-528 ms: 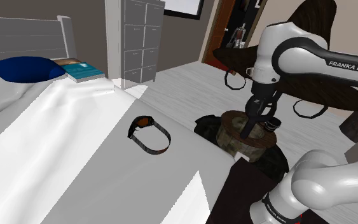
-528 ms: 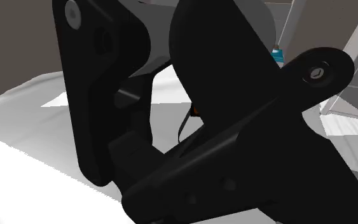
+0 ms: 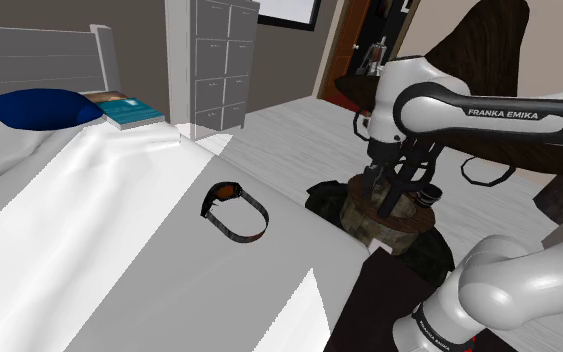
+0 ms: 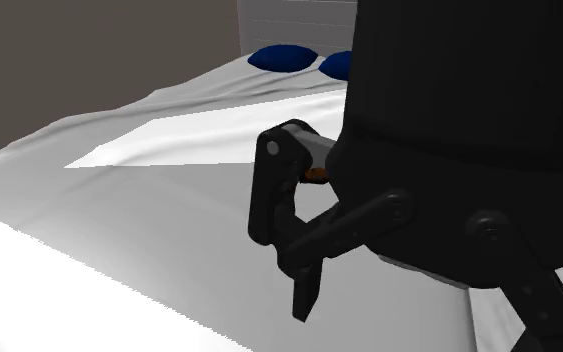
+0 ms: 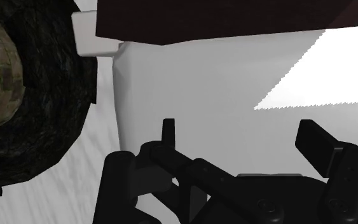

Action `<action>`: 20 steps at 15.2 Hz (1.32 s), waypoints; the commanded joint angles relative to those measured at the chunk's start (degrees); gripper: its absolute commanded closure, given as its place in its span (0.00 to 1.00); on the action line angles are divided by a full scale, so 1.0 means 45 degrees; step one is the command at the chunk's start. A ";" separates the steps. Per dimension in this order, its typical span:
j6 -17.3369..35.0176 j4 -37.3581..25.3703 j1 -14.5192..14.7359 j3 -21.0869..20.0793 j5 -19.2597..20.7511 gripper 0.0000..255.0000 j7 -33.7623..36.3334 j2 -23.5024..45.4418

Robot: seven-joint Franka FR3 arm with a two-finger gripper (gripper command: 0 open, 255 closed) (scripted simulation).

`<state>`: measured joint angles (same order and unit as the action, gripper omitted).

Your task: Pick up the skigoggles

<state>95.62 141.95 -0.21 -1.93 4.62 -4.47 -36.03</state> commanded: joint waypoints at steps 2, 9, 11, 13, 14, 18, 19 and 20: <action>0.1628 0.0219 0.0072 -0.0095 -0.0180 0.00 0.0290 0.1079; 0.4813 -0.0248 0.0189 -0.0299 -0.0457 0.00 0.0808 0.4036; 0.5622 -0.0550 0.0217 -0.0358 -0.0507 0.00 0.0943 0.4945; 0.6374 -0.0923 0.0247 -0.0413 -0.0542 0.00 0.1074 0.5869; 0.6728 -0.1136 0.0261 -0.0440 -0.0555 0.00 0.1139 0.6334; 0.7982 -0.2157 0.0326 -0.0532 -0.0571 0.00 0.1390 0.8200; 0.8254 -0.2453 0.0345 -0.0551 -0.0568 0.00 0.1451 0.8666; 0.8510 -0.2765 0.0365 -0.0567 -0.0562 0.00 0.1511 0.9131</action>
<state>132.56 131.33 1.31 -4.36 2.03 1.94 2.40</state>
